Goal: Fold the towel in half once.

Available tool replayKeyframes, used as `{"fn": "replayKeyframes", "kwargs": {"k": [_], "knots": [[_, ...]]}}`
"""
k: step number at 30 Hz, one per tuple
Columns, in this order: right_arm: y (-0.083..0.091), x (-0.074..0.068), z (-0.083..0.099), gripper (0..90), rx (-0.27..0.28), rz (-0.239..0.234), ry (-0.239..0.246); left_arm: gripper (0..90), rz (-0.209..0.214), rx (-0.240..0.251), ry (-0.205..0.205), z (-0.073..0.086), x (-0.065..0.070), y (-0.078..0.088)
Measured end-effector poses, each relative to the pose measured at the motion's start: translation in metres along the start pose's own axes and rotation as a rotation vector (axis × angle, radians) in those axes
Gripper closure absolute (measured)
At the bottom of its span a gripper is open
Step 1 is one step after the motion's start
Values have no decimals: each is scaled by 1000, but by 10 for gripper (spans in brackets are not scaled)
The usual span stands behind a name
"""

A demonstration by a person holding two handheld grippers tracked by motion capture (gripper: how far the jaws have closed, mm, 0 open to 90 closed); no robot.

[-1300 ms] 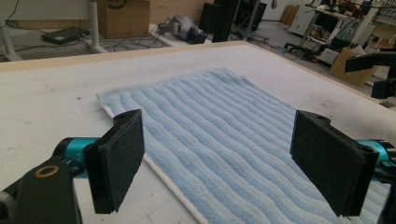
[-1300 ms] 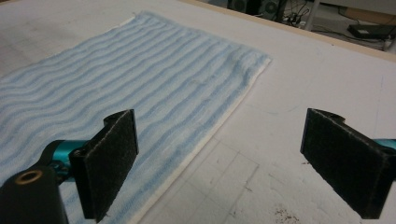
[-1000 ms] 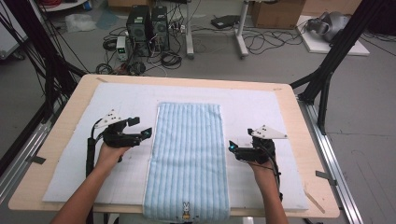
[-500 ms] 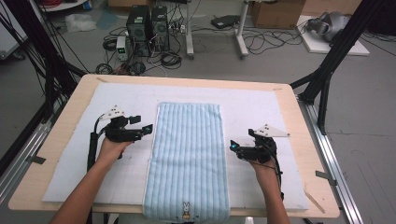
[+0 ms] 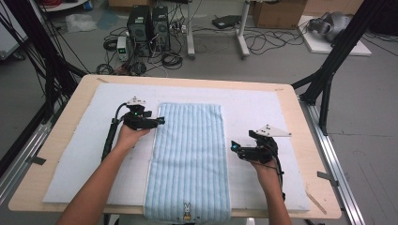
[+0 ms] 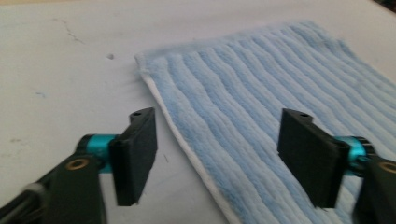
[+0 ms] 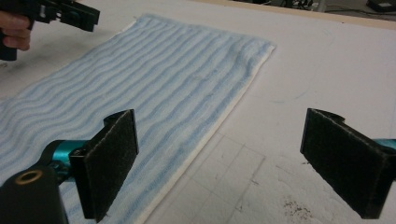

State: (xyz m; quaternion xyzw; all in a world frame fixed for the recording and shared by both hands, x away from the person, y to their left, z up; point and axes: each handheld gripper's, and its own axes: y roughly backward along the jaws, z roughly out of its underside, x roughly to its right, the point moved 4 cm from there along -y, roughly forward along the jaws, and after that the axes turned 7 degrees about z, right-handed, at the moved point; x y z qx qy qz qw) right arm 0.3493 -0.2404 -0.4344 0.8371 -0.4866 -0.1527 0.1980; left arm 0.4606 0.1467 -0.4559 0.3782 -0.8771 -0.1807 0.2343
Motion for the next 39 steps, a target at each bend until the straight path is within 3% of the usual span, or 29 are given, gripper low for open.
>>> {"fn": "replayKeyframes", "kwargs": {"k": [7,10,12,14,17,19,24,26,29,31,35,39], "knots": [[-1,0,1,105,-10,-1,-2,405,-70,-70,4,4,-5,-12],[-2,0,1,104,-10,1,-3,477,-99,-120,-50,9,-3,-17],[-3,-1,1,104,-11,0,1,510,-122,-127,-100,10,0,-19],[-3,-2,1,104,-17,3,1,578,-108,-127,-140,10,3,-20],[-7,-3,1,105,-26,30,29,762,-77,-132,-165,10,7,-21],[-11,-5,0,104,-38,28,29,827,-71,-126,-159,11,9,-22],[-28,-3,-8,104,-56,-6,0,854,-34,-109,-79,11,3,-21],[-38,0,-12,104,-77,-14,-38,856,-27,-106,-59,11,3,-21],[-60,3,-20,106,-130,6,-39,858,-26,-104,-57,11,2,-21],[-74,3,-24,159,-187,12,-36,860,-19,-99,-44,11,2,-21],[-97,2,-29,251,-236,8,-25,862,-9,-97,-28,11,0,-21],[-113,5,-28,374,-275,67,-41,862,-2,-87,-14,11,-1,-21]]}}
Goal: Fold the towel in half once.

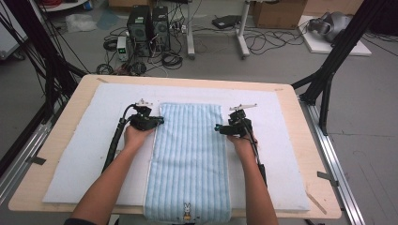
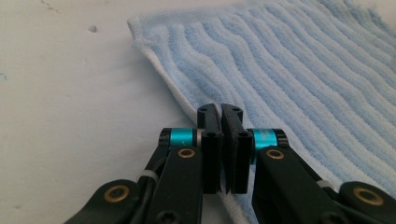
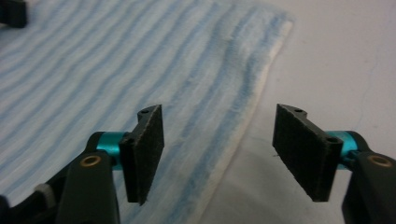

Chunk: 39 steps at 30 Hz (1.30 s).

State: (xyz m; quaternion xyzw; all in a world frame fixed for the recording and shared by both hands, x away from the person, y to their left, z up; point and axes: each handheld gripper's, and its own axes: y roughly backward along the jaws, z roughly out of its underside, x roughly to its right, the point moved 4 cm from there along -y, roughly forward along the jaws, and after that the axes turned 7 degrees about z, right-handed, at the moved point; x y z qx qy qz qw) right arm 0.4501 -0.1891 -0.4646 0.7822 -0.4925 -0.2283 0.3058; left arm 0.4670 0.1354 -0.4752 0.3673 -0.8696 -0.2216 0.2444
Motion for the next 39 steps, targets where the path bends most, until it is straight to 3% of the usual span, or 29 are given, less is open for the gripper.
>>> {"fn": "replayKeyframes", "kwargs": {"k": [3,5,9,11,14,20,27,29,32,36,39], "knots": [[-9,1,-1,417,-26,38,-5,863,5,1,6,0,-1,1],[-10,-1,-4,477,-21,36,-10,863,9,10,16,0,-2,1],[-14,-6,-8,591,-46,84,52,863,18,10,28,0,-3,1],[-14,-7,-9,730,-58,71,72,864,17,7,27,0,-3,1],[-14,-11,-10,819,-63,48,87,866,16,8,31,0,-3,0],[-14,-13,-13,860,-55,82,112,867,17,41,53,-4,-8,2],[-9,-9,-27,863,45,102,74,867,27,116,82,-22,-11,7],[-6,-9,-26,863,50,82,60,867,42,112,63,-22,-9,9],[2,-9,-23,863,74,44,39,867,70,144,49,-24,-3,17],[15,-14,-17,863,87,22,68,867,94,137,6,-27,5,31],[27,-16,-14,862,108,-3,61,867,111,183,-12,-29,15,44]]}}
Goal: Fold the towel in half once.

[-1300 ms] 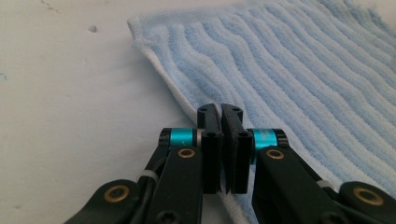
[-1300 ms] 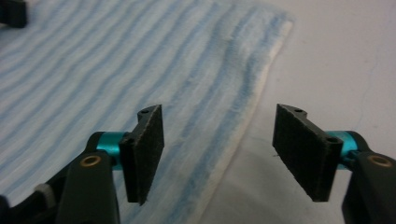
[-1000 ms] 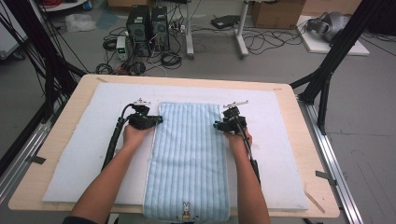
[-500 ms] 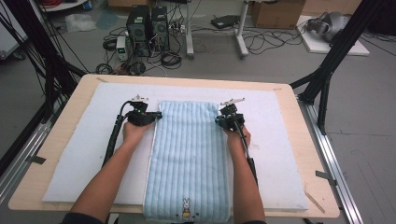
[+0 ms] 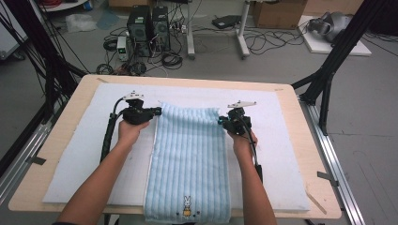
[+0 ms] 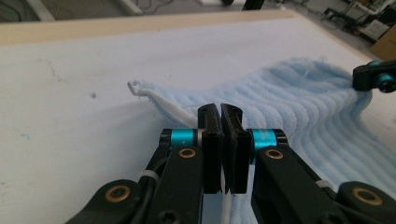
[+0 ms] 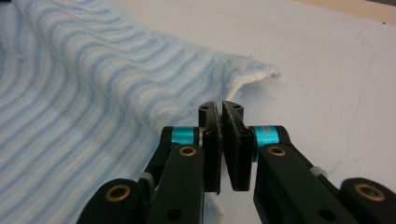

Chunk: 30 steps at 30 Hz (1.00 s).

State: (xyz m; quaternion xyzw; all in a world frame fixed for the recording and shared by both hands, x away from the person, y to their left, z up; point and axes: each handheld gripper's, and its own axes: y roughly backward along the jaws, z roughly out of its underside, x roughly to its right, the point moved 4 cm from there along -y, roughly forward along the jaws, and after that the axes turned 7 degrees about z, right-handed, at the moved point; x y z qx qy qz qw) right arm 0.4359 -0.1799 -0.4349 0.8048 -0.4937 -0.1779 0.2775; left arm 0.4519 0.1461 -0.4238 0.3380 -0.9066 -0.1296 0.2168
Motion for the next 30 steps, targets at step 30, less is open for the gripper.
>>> {"fn": "replayKeyframes", "kwargs": {"k": [30], "knots": [[56,-35,67,827,-43,-92,68,855,131,-64,-47,74,53,50]]}}
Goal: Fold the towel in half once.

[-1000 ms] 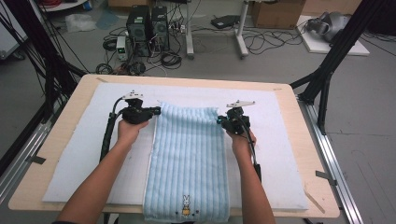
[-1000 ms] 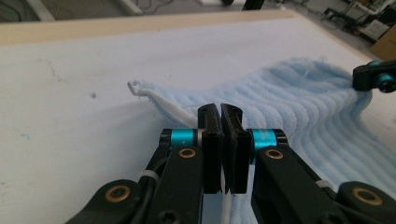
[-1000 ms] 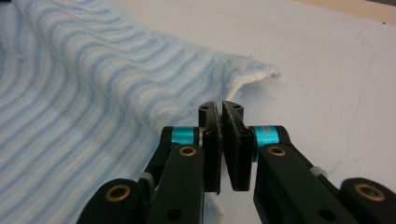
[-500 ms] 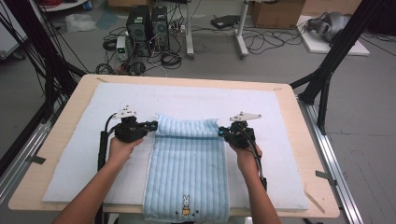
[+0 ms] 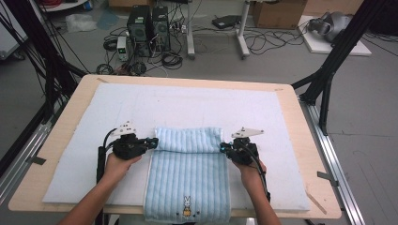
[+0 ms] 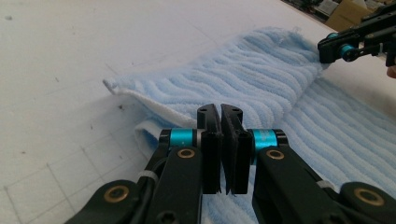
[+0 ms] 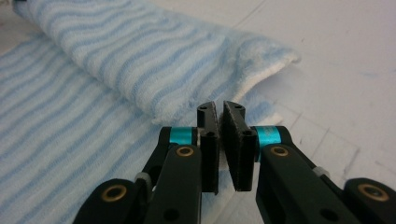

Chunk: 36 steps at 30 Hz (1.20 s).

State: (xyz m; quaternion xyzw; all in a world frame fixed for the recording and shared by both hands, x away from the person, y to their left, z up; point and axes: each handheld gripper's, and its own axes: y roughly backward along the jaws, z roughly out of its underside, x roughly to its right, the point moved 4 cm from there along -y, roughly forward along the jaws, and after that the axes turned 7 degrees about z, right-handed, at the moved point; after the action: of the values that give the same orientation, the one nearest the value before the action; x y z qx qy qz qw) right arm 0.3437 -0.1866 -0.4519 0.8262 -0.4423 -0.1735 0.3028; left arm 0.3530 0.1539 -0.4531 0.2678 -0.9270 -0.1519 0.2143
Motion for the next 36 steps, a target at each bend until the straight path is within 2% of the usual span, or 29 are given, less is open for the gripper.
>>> {"fn": "replayKeyframes", "kwargs": {"k": [1,3,4,5,7,10,14,15,17,20,23,25,26,29,30,32,36], "knots": [[-1,0,2,786,-7,0,-3,825,-3,7,7,0,-1,0],[-1,1,2,697,1,5,-25,588,-47,33,33,-3,-6,0],[0,3,1,658,13,10,-37,512,-65,45,43,-5,-10,0],[1,5,-1,598,23,19,-53,475,-85,51,48,-7,-13,0],[2,11,-7,505,49,34,-91,442,-100,62,63,-11,-21,-2],[-1,21,-16,470,51,47,-115,430,-120,50,87,-19,-32,-8],[-12,27,-28,470,34,48,-141,430,-141,39,105,-28,-42,-17],[-15,28,-30,470,26,47,-139,430,-143,51,113,-28,-44,-19],[-21,29,-34,473,11,49,-139,430,-145,18,119,-27,-46,-23],[-31,29,-38,477,-17,57,-137,432,-149,-9,120,-23,-48,-31],[-41,30,-40,483,-63,72,-132,450,-163,-56,107,-18,-50,-38],[-47,30,-41,503,-85,72,-132,519,-167,-84,88,-15,-49,-42],[-50,29,-41,534,-86,71,-124,569,-169,-99,63,-15,-49,-43],[-57,28,-38,637,-128,67,-121,777,-151,-118,31,-13,-46,-46],[-58,28,-36,706,-141,56,-124,834,-150,-114,13,-14,-44,-46],[-58,28,-35,808,-139,55,-101,864,-151,-99,1,-16,-43,-46],[-52,26,-41,863,-95,77,-64,867,-135,-48,27,-20,-44,-41]]}}
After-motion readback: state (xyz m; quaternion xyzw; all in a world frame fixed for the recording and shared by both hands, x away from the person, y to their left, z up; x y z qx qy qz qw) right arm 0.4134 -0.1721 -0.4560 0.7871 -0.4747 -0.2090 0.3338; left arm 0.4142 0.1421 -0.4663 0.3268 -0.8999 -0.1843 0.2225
